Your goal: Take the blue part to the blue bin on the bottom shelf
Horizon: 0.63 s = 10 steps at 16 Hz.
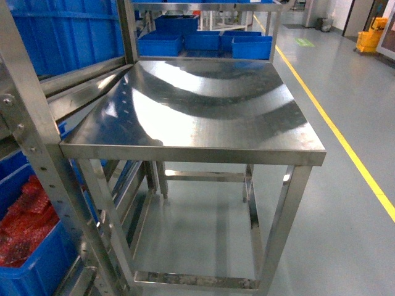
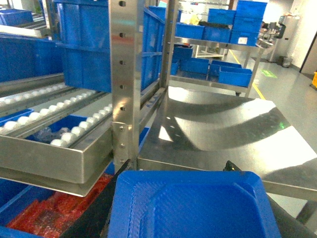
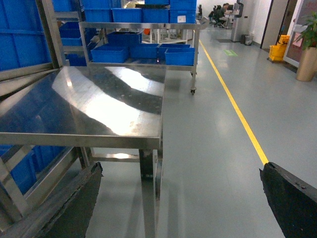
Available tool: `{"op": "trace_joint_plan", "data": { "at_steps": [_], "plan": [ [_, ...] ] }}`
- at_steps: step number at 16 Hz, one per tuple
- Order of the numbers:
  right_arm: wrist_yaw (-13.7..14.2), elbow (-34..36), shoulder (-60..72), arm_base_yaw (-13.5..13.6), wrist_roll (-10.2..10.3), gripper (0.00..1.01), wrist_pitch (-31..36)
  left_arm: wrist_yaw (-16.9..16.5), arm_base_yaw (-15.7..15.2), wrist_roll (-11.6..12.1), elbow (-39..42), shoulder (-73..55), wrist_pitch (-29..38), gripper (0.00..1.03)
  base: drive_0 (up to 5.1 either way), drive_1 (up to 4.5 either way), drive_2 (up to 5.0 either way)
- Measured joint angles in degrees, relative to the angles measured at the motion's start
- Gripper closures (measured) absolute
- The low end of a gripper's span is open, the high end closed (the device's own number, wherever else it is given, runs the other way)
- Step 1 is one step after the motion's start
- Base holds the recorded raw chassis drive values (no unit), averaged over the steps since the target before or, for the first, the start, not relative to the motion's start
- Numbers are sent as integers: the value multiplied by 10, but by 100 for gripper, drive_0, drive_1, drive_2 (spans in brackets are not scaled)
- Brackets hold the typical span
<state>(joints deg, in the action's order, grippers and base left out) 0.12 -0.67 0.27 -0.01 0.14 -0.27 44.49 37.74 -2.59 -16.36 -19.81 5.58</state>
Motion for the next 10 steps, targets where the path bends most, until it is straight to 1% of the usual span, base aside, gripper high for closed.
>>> {"op": "trace_joint_plan", "data": {
  "at_steps": [7, 10],
  "plan": [
    [-1, 0, 0, 0, 0, 3, 0, 1, -1, 0, 0, 1, 0, 60, 10, 431, -411],
    [-1, 0, 0, 0, 0, 3, -2, 1, -1, 0, 0, 1, 0, 60, -490, 255, 255]
  ]
}}
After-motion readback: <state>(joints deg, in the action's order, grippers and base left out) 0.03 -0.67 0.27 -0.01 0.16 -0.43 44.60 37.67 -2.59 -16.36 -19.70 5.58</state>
